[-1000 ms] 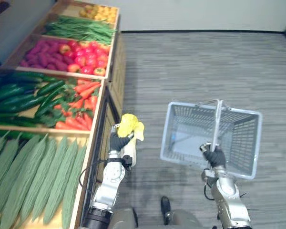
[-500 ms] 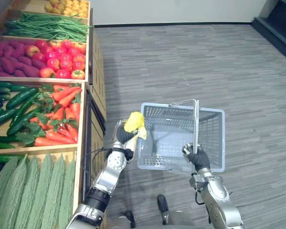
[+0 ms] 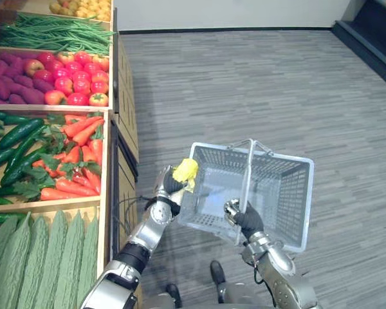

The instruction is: Pick vegetable in the basket

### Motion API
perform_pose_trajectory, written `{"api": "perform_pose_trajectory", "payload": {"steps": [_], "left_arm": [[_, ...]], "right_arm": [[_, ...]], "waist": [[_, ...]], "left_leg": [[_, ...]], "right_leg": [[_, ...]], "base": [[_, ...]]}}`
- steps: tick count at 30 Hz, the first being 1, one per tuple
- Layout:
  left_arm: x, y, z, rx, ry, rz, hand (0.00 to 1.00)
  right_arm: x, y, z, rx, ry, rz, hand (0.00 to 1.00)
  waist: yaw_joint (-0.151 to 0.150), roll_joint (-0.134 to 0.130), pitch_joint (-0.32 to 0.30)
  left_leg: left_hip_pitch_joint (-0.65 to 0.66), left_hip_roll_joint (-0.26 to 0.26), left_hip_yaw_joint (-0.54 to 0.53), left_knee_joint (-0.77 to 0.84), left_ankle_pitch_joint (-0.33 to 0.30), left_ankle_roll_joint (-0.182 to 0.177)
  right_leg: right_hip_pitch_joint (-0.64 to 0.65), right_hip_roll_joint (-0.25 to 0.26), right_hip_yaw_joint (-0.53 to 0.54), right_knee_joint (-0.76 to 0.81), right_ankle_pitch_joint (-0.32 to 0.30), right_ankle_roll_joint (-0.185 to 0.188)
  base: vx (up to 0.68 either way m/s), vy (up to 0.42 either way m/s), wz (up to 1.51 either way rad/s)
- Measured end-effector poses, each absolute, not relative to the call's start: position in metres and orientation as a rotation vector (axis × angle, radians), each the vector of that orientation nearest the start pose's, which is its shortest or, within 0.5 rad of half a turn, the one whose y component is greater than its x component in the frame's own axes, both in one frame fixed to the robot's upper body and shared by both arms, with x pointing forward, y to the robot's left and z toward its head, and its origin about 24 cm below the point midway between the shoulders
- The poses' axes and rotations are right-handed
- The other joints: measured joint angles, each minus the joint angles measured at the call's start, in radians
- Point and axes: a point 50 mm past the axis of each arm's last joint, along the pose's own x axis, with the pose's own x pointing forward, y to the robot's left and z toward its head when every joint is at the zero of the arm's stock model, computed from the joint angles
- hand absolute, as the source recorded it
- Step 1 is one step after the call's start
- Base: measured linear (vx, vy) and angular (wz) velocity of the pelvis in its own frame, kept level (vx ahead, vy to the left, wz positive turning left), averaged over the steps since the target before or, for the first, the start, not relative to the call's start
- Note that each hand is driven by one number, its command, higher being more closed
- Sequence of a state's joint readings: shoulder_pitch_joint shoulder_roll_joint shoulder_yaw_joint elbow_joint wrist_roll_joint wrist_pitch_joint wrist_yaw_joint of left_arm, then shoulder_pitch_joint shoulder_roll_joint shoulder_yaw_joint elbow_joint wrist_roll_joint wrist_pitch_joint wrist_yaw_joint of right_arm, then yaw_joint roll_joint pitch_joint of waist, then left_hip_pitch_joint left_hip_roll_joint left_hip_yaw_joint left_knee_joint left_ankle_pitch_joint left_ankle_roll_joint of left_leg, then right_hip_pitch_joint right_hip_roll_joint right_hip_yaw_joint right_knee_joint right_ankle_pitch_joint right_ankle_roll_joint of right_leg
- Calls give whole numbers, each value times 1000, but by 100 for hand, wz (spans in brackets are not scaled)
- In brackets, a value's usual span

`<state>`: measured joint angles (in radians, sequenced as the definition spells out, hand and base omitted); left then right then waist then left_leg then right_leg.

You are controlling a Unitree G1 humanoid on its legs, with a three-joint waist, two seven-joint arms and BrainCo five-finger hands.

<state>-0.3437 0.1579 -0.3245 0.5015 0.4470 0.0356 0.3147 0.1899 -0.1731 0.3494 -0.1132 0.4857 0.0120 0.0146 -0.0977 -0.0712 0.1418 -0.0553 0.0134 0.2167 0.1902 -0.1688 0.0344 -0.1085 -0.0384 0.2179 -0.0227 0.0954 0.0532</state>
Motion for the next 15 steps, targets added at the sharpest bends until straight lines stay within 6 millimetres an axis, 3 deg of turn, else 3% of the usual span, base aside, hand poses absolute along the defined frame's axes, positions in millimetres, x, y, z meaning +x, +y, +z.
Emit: {"api": "perform_pose_trajectory", "payload": {"steps": [7,15], "left_arm": [[302,106,37,718,-94,15,100],[285,104,26,680,-64,21,100]], "right_arm": [[207,-113,16,151,150,103,100],[207,-112,12,141,171,66,100]], "waist": [[1,0,0],[5,-1,0]], "left_leg": [[14,-3,-17,-20,14,2],[29,-11,-35,-55,40,-2]], "right_leg": [[11,-2,-18,0,0,0],[18,-9,-29,0,0,0]], "base": [[-2,-4,7],[-29,-10,7]]}}
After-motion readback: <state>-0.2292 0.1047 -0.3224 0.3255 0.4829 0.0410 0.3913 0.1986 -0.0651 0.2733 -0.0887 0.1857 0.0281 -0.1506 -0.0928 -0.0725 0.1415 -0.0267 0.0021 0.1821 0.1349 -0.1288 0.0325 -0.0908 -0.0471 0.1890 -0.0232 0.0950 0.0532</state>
